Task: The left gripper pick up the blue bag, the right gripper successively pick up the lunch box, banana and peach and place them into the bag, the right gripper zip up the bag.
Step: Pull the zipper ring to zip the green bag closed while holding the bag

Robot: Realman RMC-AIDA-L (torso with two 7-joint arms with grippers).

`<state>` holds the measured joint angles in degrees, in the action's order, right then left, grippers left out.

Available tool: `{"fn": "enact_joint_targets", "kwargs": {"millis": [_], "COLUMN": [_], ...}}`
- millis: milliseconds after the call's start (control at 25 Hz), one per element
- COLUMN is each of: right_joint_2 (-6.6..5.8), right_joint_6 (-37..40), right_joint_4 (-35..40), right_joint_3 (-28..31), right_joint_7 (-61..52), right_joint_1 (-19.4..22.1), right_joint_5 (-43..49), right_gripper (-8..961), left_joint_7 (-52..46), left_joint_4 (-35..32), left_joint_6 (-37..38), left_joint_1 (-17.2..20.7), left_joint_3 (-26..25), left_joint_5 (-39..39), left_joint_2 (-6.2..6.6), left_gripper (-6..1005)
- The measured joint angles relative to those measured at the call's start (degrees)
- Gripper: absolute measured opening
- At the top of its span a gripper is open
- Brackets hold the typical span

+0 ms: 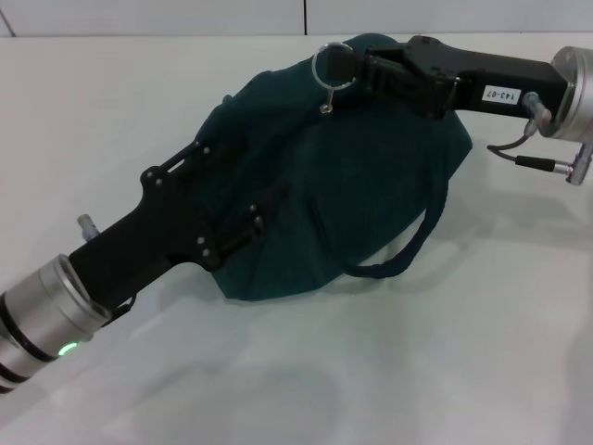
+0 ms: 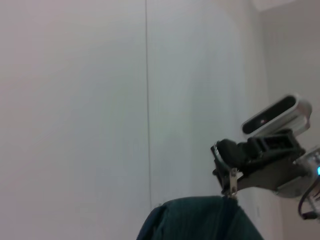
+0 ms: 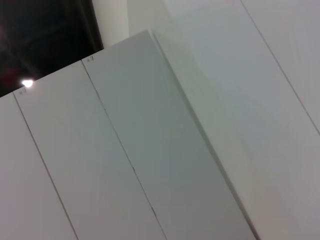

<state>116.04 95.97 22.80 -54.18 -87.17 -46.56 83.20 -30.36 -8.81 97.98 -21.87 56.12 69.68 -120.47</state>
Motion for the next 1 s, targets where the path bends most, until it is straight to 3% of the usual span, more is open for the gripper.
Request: {"fn": "enact_joint_targets", "kwargs": {"millis": [600,1000], "right_joint_2": [-0.17,-0.15], "right_joint_6": [0.3,0.4], "right_joint_4": [-1.1,-1.1], "right_joint_3": [-0.1,0.0], "right_joint_7": [0.0,-0.1], "right_joint_1": [0.2,0.1], "right_joint_5": [-1.0,-1.0], "right_gripper": [33,34], "left_joint_7": [9.6,13.8], "left_joint_4": [5.6,6.9], "left_joint_6": [0.1,0.8], "left_joint_1": [0.0,-0.6], "left_joint_3": [-0.2,0.7], "left_joint_5": [-6.4,-6.3], "left_joint_2": [-0.09,-0.11], "left_gripper": [651,648]}}
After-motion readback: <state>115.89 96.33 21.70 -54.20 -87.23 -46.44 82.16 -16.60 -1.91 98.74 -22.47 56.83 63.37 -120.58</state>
